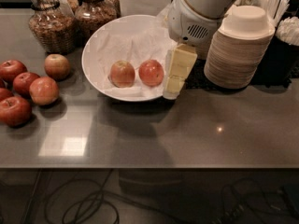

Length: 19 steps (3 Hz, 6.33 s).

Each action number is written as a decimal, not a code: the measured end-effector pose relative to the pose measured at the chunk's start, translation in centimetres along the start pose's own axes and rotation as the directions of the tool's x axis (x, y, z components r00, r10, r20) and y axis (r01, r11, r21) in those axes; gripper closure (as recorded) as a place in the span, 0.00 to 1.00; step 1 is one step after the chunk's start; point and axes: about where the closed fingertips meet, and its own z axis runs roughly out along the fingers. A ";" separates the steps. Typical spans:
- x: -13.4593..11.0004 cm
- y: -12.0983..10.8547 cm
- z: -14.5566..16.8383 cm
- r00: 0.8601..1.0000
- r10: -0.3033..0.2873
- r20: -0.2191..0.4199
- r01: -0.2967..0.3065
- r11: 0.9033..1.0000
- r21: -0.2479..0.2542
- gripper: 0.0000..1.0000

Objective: Pick apple from white bowl

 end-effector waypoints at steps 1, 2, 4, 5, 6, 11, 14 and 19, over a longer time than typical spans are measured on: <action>0.2 0.3 -0.1 1.000 0.006 0.003 -0.006 1.000 0.011 0.00; 0.6 -0.5 1.7 0.994 0.067 0.088 -0.069 0.997 0.026 0.00; -2.8 -5.8 4.2 0.962 0.064 0.264 -0.080 0.996 0.048 0.00; -5.2 -8.2 5.3 0.946 0.044 0.321 -0.058 0.998 0.034 0.00; -6.7 -9.5 7.0 0.930 0.066 0.362 -0.067 0.998 -0.010 0.00; -9.8 -8.4 13.1 0.933 0.121 0.338 -0.076 0.986 -0.146 0.00; -7.8 -9.0 16.3 0.956 0.129 0.265 -0.096 0.987 -0.132 0.40; -1.3 -9.8 15.5 0.939 0.232 0.253 -0.208 0.971 -0.117 0.43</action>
Offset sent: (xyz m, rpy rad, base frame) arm 0.0434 0.0064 -0.0260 0.2852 -0.0546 -0.1114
